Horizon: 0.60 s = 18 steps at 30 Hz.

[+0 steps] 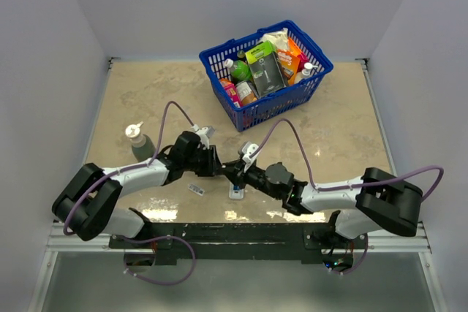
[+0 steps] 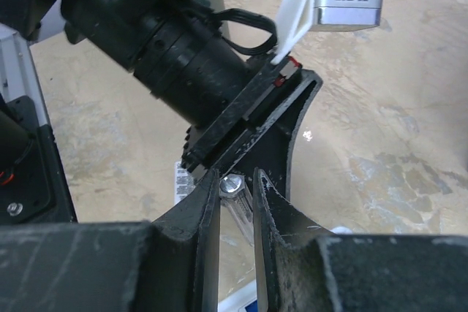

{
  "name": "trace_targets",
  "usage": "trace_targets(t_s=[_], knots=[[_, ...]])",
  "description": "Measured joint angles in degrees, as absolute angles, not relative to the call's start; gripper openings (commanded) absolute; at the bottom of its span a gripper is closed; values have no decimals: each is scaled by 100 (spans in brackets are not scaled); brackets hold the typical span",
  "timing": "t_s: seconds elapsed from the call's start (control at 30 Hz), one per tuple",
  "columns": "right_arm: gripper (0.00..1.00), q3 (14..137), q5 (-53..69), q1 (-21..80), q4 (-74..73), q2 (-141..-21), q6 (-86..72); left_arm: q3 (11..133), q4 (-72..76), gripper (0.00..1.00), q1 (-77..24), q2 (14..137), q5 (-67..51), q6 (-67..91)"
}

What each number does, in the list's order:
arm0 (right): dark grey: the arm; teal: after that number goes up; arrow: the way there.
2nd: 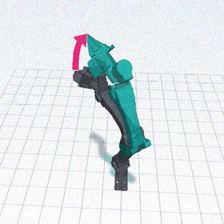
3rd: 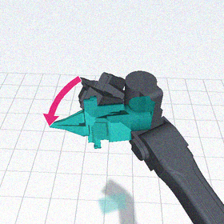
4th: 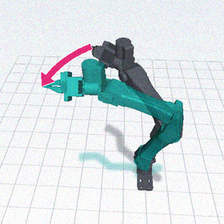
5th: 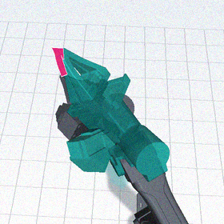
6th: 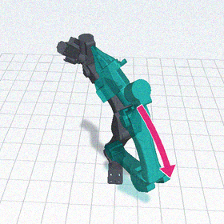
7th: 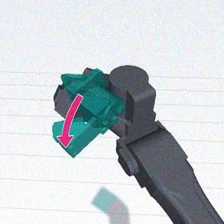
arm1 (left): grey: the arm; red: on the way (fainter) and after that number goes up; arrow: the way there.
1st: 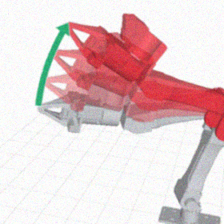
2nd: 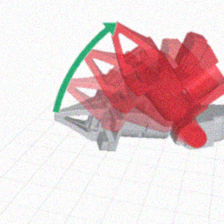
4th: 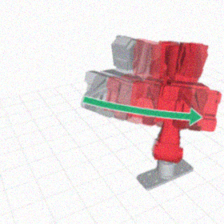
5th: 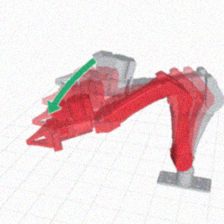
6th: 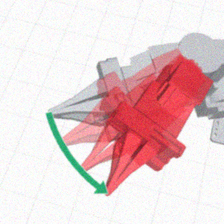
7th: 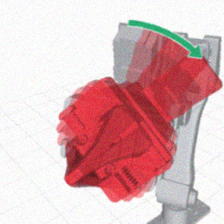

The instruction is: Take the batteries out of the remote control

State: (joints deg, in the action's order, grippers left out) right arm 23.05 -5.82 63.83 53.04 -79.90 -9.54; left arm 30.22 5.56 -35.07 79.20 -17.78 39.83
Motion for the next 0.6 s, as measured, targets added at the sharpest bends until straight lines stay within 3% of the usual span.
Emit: trace_targets(t_s=[0.27, 0.6], knots=[[10, 2062, -598, 6569, 5642, -7944, -788, 3028, 523, 36, -3422, 7920, -1780, 3986], [22, 1114, -1358, 6591, 5116, -6331, -1466, 3030, 480, 37, -3406, 7896, -1824, 3957]])
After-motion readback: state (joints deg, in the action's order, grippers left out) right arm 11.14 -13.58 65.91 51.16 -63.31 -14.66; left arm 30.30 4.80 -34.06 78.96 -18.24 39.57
